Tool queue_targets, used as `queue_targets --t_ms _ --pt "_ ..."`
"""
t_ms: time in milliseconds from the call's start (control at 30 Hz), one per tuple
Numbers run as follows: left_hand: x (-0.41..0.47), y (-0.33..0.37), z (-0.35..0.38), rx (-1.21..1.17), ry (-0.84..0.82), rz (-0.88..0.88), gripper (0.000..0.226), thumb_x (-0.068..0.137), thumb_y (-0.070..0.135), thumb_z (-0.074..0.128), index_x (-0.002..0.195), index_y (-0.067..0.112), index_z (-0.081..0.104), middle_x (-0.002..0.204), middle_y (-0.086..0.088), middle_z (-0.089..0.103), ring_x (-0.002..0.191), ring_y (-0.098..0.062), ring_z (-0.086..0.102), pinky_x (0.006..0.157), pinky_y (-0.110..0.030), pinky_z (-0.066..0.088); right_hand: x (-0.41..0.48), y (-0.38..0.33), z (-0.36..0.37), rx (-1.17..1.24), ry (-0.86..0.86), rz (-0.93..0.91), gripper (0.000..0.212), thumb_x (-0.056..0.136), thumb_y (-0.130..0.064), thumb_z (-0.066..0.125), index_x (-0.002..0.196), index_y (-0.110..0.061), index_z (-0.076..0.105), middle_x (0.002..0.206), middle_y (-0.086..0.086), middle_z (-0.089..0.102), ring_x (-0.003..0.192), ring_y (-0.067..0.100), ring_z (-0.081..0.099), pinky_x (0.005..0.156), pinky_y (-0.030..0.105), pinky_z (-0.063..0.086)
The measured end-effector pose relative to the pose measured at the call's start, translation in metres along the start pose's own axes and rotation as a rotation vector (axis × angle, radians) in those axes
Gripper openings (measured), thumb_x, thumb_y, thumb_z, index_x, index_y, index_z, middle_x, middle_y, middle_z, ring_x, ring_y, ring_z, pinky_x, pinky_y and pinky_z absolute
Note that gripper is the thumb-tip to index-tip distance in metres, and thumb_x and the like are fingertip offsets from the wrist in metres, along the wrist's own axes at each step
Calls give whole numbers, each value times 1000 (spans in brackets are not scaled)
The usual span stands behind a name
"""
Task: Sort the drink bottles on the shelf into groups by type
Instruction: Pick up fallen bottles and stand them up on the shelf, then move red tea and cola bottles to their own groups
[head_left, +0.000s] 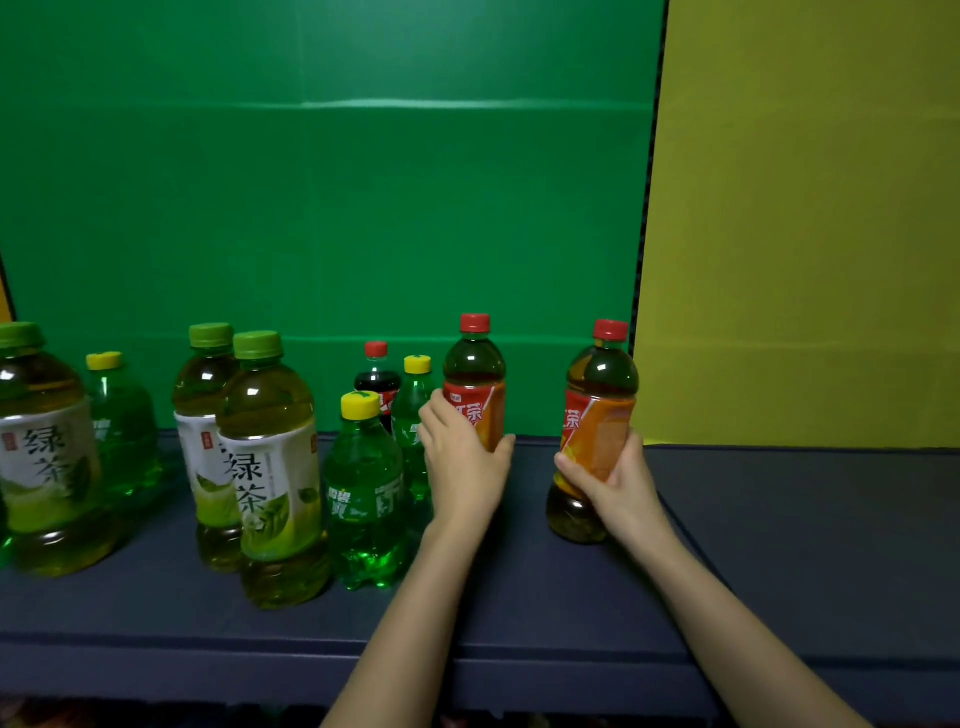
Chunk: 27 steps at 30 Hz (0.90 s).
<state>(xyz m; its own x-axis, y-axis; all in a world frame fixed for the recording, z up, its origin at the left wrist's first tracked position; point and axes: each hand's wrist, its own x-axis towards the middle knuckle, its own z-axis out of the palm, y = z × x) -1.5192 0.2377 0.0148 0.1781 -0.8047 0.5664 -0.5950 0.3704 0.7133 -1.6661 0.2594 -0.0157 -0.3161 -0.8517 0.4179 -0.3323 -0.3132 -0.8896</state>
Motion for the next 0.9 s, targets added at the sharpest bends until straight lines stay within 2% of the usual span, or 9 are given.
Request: queue_targets --t_ms 100,200,367,433,533,633,700,767,900 --pt "7 -4 10 -31 -18 -85 87 71 24 77 135 0 22 136 -16 36 129 -32 34 105 -39 31 -3 0 -3 -14 9 -17 73 70 -25 78 126 -14 33 124 10 53 113 25 55 99 46 45" --pt "7 -11 16 -81 -61 -155 69 75 26 74 123 2 30 128 -18 47 118 -34 47 98 -43 42 -7 -1 -5 -52 17 -48 73 71 -24 77 128 -12 34 122 8 53 111 23 54 97 40 46" --pt "-4 -11 5 -131 -85 -110 63 75 31 73 116 4 34 120 -16 53 109 -32 53 91 -41 45 -16 -6 -13 -2 -23 -62 65 71 -25 76 121 -23 35 122 8 54 113 23 55 99 43 45" --pt "-16 -7 -6 -171 -89 -72 62 76 33 73 117 6 35 118 -14 55 106 -28 55 88 -37 46 -22 -15 -17 64 -53 -62 62 73 -21 74 120 -24 35 122 7 55 113 22 56 97 37 45" --pt "-33 4 -32 -243 -103 -14 60 74 38 73 115 12 38 113 -6 58 100 -22 58 87 -35 48 -32 -36 -24 139 -78 -105 58 75 -14 71 120 -25 36 118 2 56 108 17 56 88 26 42" --pt "-47 18 -66 -314 -119 40 57 71 43 73 113 23 40 106 6 60 97 -12 60 87 -32 51 -47 -59 -26 167 -119 -160 56 75 -15 70 117 -29 35 108 -11 56 100 5 56 78 15 40" --pt "-55 26 -91 -356 -125 63 55 69 44 74 110 29 41 101 15 59 93 -2 60 85 -25 51 -59 -73 -25 194 -159 -182 52 74 -16 69 111 -34 37 105 -17 54 97 -3 54 74 14 41" --pt "-65 32 -119 -402 -129 67 54 64 48 73 106 35 43 99 17 60 91 4 59 82 -20 50 -72 -87 -21 224 -213 -185 47 69 -22 70 103 -38 41 105 -19 56 94 -3 56 74 15 42" --pt "-80 28 -175 -423 -71 61 55 53 52 72 100 35 48 95 14 65 86 3 63 80 -24 53 -95 -109 0 283 -332 -200 47 61 -32 68 102 -37 46 103 -13 62 88 -4 64 72 13 48"
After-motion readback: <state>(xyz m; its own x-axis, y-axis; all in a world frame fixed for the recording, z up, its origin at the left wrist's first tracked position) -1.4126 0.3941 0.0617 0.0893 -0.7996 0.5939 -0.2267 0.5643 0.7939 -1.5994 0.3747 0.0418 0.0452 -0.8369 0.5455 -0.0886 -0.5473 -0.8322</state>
